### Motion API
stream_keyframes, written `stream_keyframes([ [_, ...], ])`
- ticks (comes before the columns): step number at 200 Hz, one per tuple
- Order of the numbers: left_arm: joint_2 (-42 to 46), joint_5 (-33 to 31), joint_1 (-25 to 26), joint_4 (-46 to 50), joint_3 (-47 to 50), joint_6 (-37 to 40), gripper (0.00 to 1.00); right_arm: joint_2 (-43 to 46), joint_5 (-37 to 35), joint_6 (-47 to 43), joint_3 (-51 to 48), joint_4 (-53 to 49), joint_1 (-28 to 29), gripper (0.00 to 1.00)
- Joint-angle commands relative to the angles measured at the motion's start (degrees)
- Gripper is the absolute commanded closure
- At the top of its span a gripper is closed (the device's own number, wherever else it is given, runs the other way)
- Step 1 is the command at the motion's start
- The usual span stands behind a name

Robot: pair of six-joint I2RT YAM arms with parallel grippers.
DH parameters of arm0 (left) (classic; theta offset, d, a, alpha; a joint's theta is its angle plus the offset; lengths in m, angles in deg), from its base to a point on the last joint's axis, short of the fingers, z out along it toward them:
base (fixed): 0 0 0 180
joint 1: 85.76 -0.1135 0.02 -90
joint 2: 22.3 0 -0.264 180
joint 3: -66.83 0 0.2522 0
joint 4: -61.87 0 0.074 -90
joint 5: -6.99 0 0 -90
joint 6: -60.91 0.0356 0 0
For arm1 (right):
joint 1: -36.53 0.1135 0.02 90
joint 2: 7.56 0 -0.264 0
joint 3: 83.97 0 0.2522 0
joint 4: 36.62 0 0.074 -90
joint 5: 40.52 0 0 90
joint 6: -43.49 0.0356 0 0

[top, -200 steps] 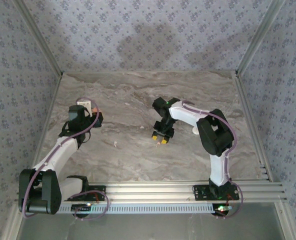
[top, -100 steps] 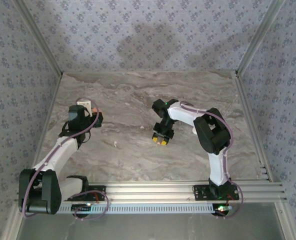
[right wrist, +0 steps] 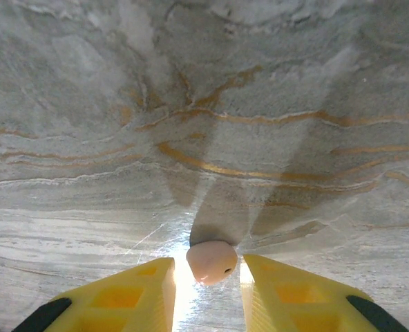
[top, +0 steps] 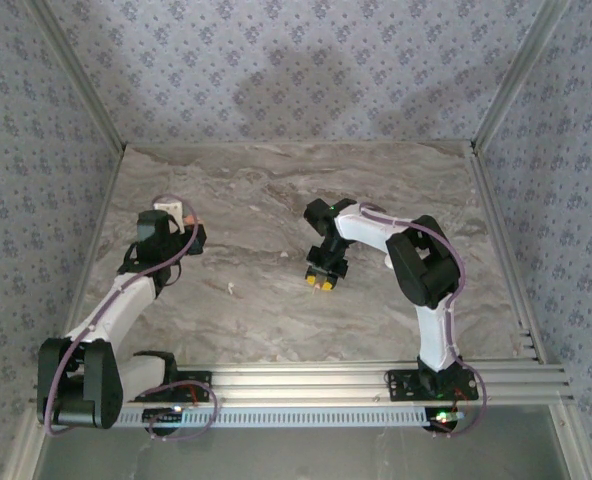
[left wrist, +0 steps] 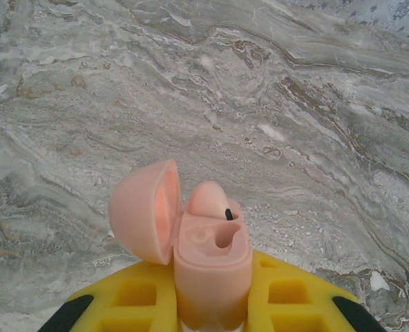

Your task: Insert the wireless bluetooth earbuds into the charging case

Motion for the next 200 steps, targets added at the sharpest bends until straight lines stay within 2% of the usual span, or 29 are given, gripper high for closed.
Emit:
stream_keyframes([
  [1, 0.9, 0.8, -0.3, -1.2, -1.8, 1.1, 0.87, -1.3, 0.0, -0.5, -0.2, -1.6, -0.2, 0.69],
  [88, 0.9, 0.7, -0.3, -1.2, -1.7, 1.2, 0.87, -0.2, -2.5, -3.0, 4.7, -1.7, 0.6, 0.68],
  [163, 1.0, 0.7, -0.3, -1.2, -1.7, 1.2, 0.87, -1.2, -6.7, -9.1, 8.8, -12.8, 1.4, 0.67],
  [200, 1.1, 0.8, -0.3, -1.2, -1.8, 1.2, 0.87, -2.4, -5.4, -8.3, 9.0, -11.4, 2.0, 0.67],
])
